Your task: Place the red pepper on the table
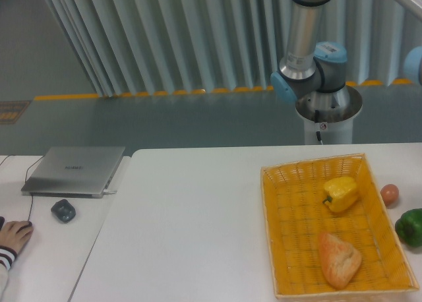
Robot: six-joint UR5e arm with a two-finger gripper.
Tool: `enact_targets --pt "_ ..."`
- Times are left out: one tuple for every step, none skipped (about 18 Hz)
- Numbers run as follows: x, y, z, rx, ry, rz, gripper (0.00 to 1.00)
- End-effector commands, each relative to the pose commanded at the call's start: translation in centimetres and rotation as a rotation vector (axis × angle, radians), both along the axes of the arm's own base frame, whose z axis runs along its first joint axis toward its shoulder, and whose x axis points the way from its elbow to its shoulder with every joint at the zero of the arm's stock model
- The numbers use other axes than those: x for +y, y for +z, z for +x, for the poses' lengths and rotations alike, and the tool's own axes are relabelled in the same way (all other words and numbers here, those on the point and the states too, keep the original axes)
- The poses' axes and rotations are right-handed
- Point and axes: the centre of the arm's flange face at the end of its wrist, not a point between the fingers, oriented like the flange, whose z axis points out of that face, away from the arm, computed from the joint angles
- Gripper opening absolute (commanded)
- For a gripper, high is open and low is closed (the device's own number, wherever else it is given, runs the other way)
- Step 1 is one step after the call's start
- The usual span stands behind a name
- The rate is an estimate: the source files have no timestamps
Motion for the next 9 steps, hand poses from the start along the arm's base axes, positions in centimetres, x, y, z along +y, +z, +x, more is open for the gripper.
enact_targets --pt "-0.6 -0.6 -0.6 -0.001 -0.019 -0.006 0.37" --pt "-1.4 -1.1 -1.2 -0.002 -0.031 -0.012 0.37" --pt "-2.0 -1.5 -1.7 -0.003 -0.044 -0.016 0.37" --pt "-2.5 -2.3 -2.2 -0.007 -0.057 -0.019 0.38" --pt "-2.6 -3.1 -2.5 -0.015 -0.061 -0.022 0.38" --pt "-2.5 -3.9 -2.8 -0.012 -0.059 -0.021 0.39" --pt "-2.3 -4.5 -3.0 -0.007 -0.062 -0.02 0.4" --pt "-2.0 -5.1 -3.2 -0.008 -0.064 -0.02 0.42" --pt "-1.9 -5.7 -3.4 -0.006 -0.065 -0.02 0.43"
